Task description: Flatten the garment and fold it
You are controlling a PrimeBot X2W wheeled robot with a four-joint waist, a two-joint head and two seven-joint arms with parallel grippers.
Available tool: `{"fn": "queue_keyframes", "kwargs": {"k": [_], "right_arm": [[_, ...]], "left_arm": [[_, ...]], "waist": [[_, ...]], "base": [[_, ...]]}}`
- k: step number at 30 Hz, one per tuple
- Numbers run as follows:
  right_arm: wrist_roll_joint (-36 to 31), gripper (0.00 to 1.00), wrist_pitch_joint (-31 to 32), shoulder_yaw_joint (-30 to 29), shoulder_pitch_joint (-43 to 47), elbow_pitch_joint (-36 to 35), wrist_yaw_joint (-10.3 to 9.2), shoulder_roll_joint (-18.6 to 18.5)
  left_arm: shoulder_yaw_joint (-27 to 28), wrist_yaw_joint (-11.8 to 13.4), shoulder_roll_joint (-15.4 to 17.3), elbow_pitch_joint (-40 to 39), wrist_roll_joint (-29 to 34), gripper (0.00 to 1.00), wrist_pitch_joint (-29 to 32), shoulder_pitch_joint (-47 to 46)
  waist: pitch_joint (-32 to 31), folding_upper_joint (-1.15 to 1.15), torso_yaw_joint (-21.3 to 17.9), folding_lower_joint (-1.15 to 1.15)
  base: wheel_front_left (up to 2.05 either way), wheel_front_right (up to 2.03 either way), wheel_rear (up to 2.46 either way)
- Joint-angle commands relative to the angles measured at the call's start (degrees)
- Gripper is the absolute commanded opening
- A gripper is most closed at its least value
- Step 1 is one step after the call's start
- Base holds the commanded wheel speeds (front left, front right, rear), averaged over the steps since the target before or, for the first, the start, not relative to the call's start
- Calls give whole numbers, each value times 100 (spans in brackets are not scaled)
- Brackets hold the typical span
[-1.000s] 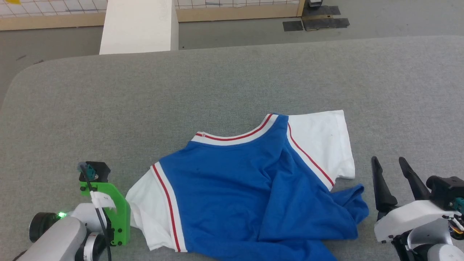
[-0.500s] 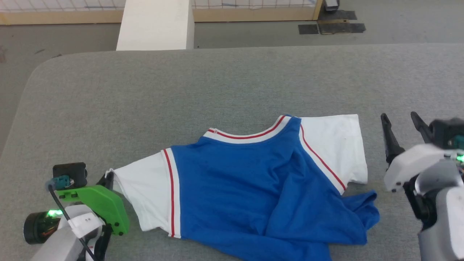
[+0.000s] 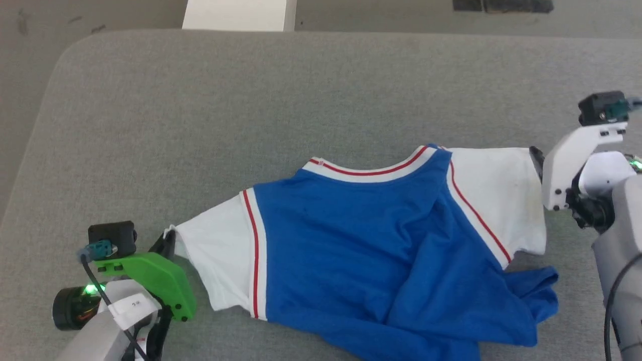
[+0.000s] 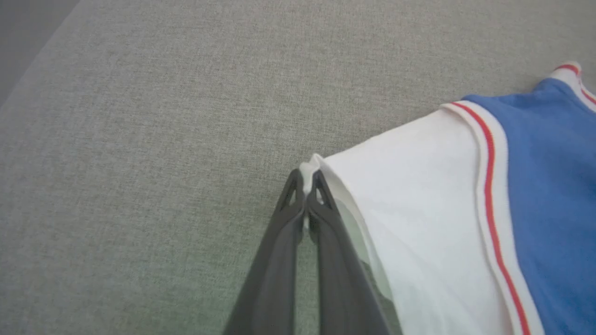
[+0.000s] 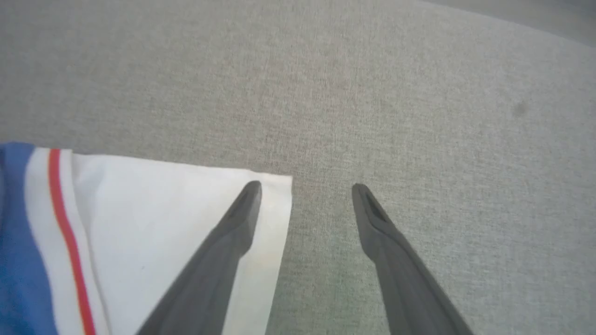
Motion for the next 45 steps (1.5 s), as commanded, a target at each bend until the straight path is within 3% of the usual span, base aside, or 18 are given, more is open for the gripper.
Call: {"fn": "queue_keyframes", "kwargs": {"k": [1, 7, 8, 9, 11, 13, 16, 23, 26, 31, 37, 40, 45], "right_arm": [[114, 100, 160, 120, -140, 113, -9, -39], [745, 100, 1335, 858, -407, 491, -9, -262], [850, 76, 1541, 953, -403, 510, -9, -297], [971, 39, 1818, 1084, -389, 515, -9, -345], [1184, 0, 2232, 1300, -354, 430, -9, -448], [1342, 0, 2421, 1512, -298, 224, -9, -577], [1483, 0, 2187, 1716, -150, -159, -9, -796], [1439, 0, 140, 1310, 538, -1058, -9, -920], [1292, 0, -793, 962, 1067, -1457, -9, -776], [931, 0, -1589, 277, 2034, -2188, -9, -468], [705, 0, -1488, -252, 2921, -3178, -9, -146], [662, 0, -1209, -278, 2981, -3537, -9, -249], [666, 0, -884, -128, 2516, -3946, -9, -655]], "left_arm": [[-9, -4, -22, -14, 54, 0, -23, -101], [-47, -19, -60, -20, 57, 0, -6, -197], [-51, -23, -59, -18, 58, 0, -7, -202], [-55, -33, -59, -17, 48, 0, -1, -203], [-56, -37, -48, -16, 39, 0, 5, -197], [-54, -33, -34, -17, 35, 0, 12, -196], [-58, -39, -20, -11, 36, 0, 10, -199], [-39, -75, 10, 13, 41, 0, -159, -88], [-32, -96, 22, 35, 31, 0, -251, 9], [4, -138, 66, -19, -33, 0, -363, 210], [151, -417, 28, -278, -310, 0, -604, 358], [279, -732, 110, -265, -478, 0, -678, 218], [426, -997, 235, -322, -535, 0, -600, -411]], "waist": [[206, 32, 154, 0], [352, 32, 237, 0], [356, 32, 237, 0], [359, 32, 235, 0], [358, 32, 220, 0], [344, 32, 206, 0], [271, 32, 184, 0], [-130, 32, 10, 0], [-401, 32, -99, 0], [-814, 32, -312, 0], [-1139, 32, -570, 0], [-1182, 32, -696, 0], [-1083, 32, -815, 0]], "base": [[0, 0, 0], [0, 0, 0], [0, 0, 0], [0, 0, 0], [0, 0, 0], [0, 0, 0], [0, 0, 0], [0, 0, 0], [0, 0, 0], [0, 0, 0], [0, 0, 0], [0, 0, 0], [0, 0, 0]]}}
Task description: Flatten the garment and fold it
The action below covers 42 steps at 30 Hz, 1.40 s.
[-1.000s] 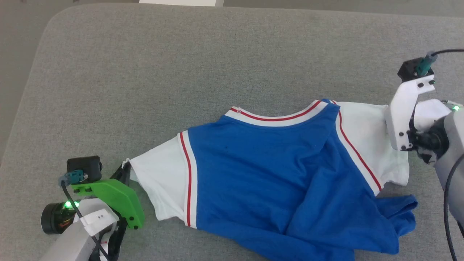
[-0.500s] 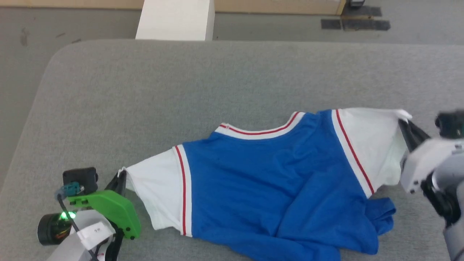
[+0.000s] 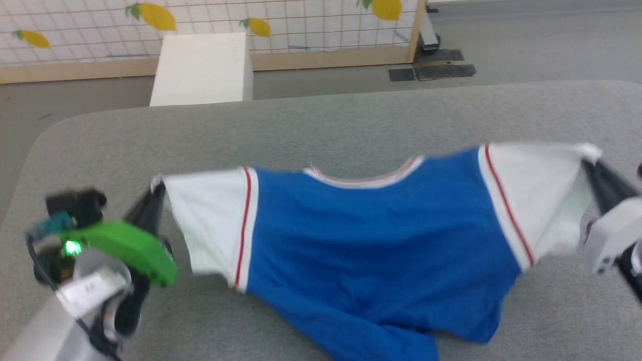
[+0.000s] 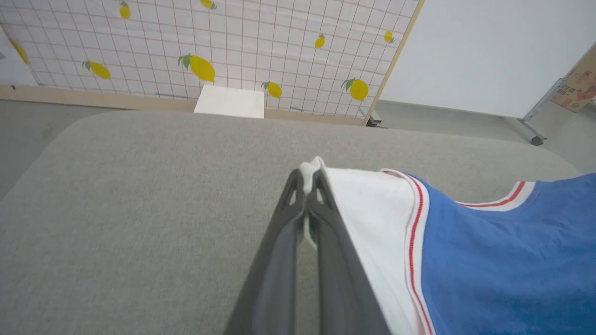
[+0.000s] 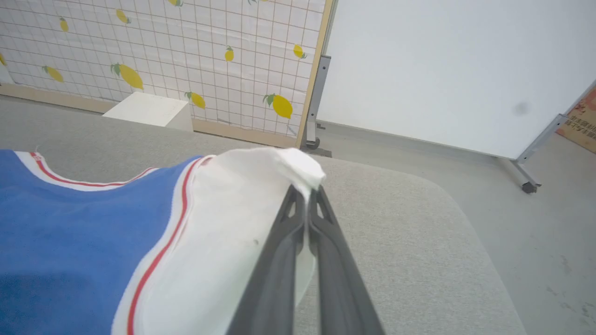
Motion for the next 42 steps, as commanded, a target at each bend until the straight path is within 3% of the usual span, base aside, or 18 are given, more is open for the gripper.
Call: {"fn": "queue_keyframes", "kwargs": {"k": [1, 6, 12, 19, 24, 28, 35, 42], "right_arm": [[-10, 0, 72, 39, -351, -88, -10, -154], [59, 0, 385, 200, -1396, -72, -10, -494], [173, 0, 536, 395, -3132, 411, -10, -525], [-146, 0, -34, 118, -5295, 1487, -10, -101], [-626, 0, -771, -434, -6567, 2032, -10, 278], [-1007, 0, -1348, -659, -7285, 2206, -10, 511], [-1001, 0, -1822, -723, -7500, 2569, -10, 767], [-316, 0, -1758, -67, -5983, 3031, -10, 754]], "left_arm": [[66, -13, 50, -72, -12, 0, 28, -338], [267, -79, -10, -26, -33, 0, 111, -1360], [317, 4, -104, 346, 309, 0, 247, -3023], [411, 383, -392, 944, 996, 0, -53, -5204], [555, 666, -611, 1268, 1375, 0, -545, -6464], [685, 699, -852, 1415, 1392, 0, -931, -7128], [622, 398, -983, 1859, 1311, 0, -1237, -7189], [286, 168, -819, 2396, 1263, 0, -1218, -5696]], "waist": [[64, 32, -110, 0], [443, 32, -178, 0], [1216, 32, -273, 0], [2251, 32, -402, 0], [2787, 32, -469, 0], [2996, 32, -506, 0], [3040, 32, -486, 0], [2670, 32, -402, 0]], "base": [[0, 0, 0], [0, 0, 0], [0, 0, 0], [0, 0, 0], [0, 0, 0], [0, 0, 0], [0, 0, 0], [0, 0, 0]]}}
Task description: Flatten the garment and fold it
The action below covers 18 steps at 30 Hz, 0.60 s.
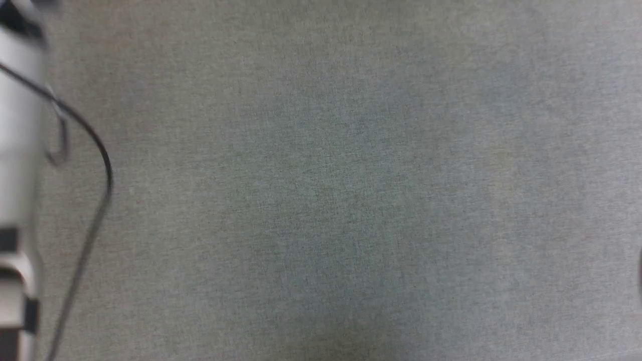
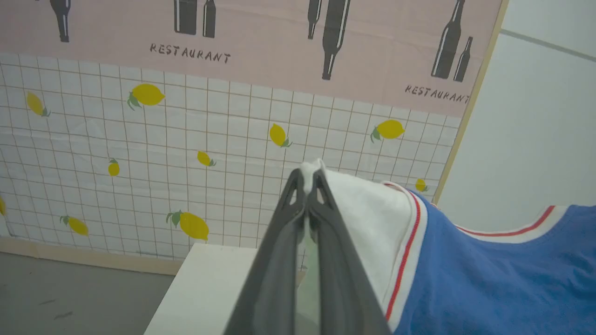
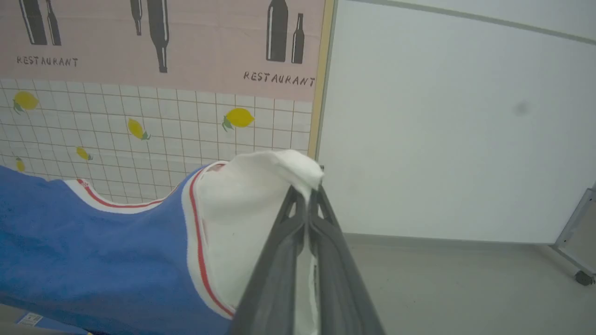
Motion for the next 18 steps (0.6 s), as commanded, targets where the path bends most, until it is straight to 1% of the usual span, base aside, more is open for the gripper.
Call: {"fn": "queue_keyframes", "kwargs": {"k": [1, 5, 7, 10, 12, 13, 15, 18], "right_arm": [[145, 0, 38, 110, 440, 34, -10, -27], [584, 0, 205, 559, 1807, -39, -10, -197], [757, 0, 259, 698, 2495, -173, -10, -297], [906, 0, 342, 847, 3478, -462, -10, -423], [968, 0, 423, 861, 4056, -680, -10, -443], [994, 0, 552, 800, 4820, -1042, -10, -410], [955, 0, 680, 714, 5306, -1290, -10, -376], [846, 0, 931, 466, 6017, -1670, -10, -186]], "left_arm": [[6, -31, 6, 32, -163, 0, -28, 403], [-79, -48, -8, 25, -439, 0, 83, 1710], [-165, -68, 53, -97, -517, 0, 154, 2354], [-200, -102, 82, -374, -855, 0, 399, 3372], [-256, -140, 130, -622, -1028, 0, 552, 3979], [-297, -136, 148, -1008, -1298, 0, 717, 4784], [-345, -106, 167, -1254, -1448, 0, 850, 5257], [-359, 39, 162, -1607, -1658, 0, 985, 5879]], "waist": [[-274, 32, 91, -1], [-700, 32, 191, -1], [-917, 32, 230, -1], [-1242, 32, 267, -1], [-1442, 32, 294, -1], [-1709, 32, 347, -1], [-1858, 32, 392, -1], [-2064, 32, 446, -1]], "base": [[0, 0, 0], [0, 0, 0], [0, 0, 0], [0, 0, 0], [0, 0, 0], [0, 0, 0], [0, 0, 0], [0, 0, 0]]}}
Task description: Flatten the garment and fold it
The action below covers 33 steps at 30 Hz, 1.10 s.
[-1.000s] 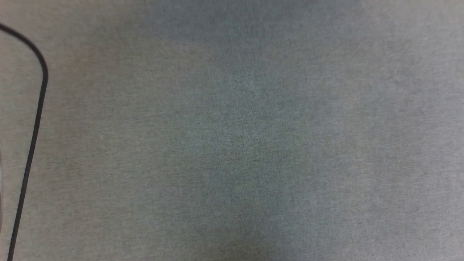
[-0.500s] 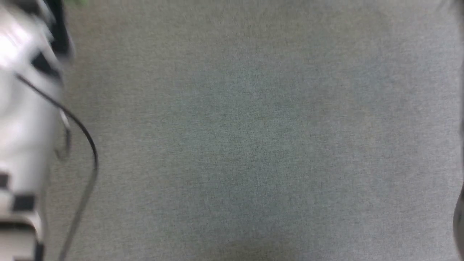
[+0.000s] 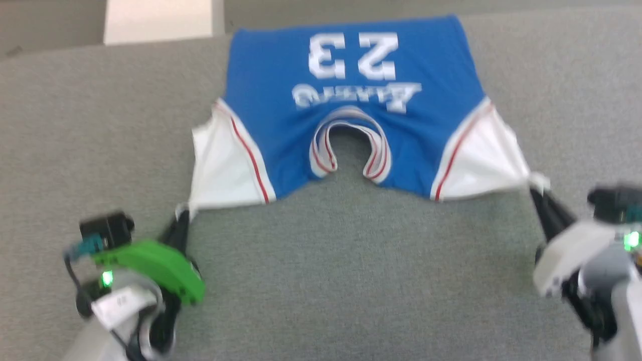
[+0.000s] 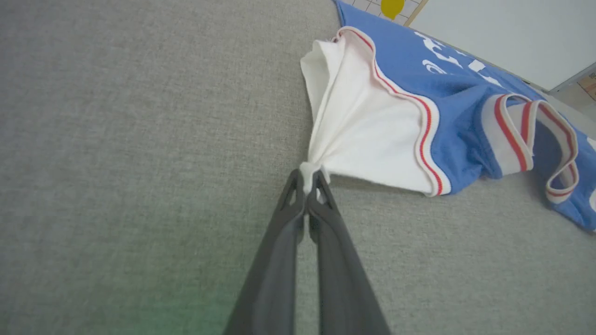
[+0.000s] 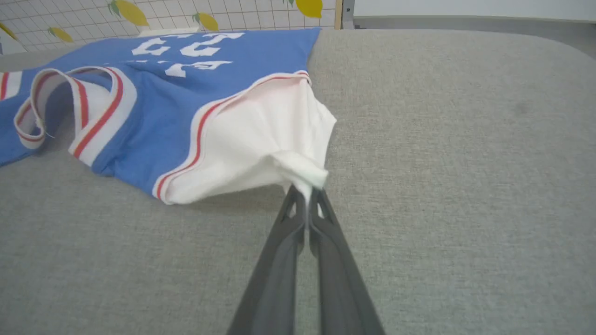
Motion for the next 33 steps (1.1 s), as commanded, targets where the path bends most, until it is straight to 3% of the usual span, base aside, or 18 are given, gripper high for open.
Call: {"fn": "queue_keyframes", "kwargs": {"k": [1, 10, 16, 23, 33], "right_arm": [[-87, 0, 120, -118, 332, -151, -10, 105], [-401, 0, 978, -1010, 1842, -984, -10, 763], [-444, 0, 1751, -1545, 2501, -1294, -10, 1097], [-711, 0, 2499, -2085, 2833, -1441, -10, 1191], [-932, 0, 2516, -2103, 2534, -813, -10, 1196]], "left_arm": [[12, 97, 29, -133, -114, 0, 62, 319], [179, 504, 33, -693, -649, 0, 189, 1725], [324, 571, 48, -999, -1050, 0, 269, 2495], [309, 785, 217, -1148, -1244, 0, 578, 3035], [158, 829, 164, -1178, -1295, 0, 767, 3057]], "waist": [[-439, 32, 172, 1], [-836, 32, 333, 1], [-993, 32, 413, 1], [-1058, 32, 484, 1], [-1009, 32, 539, 1]], "base": [[0, 0, 0], [0, 0, 0], [0, 0, 0], [0, 0, 0], [0, 0, 0]]}}
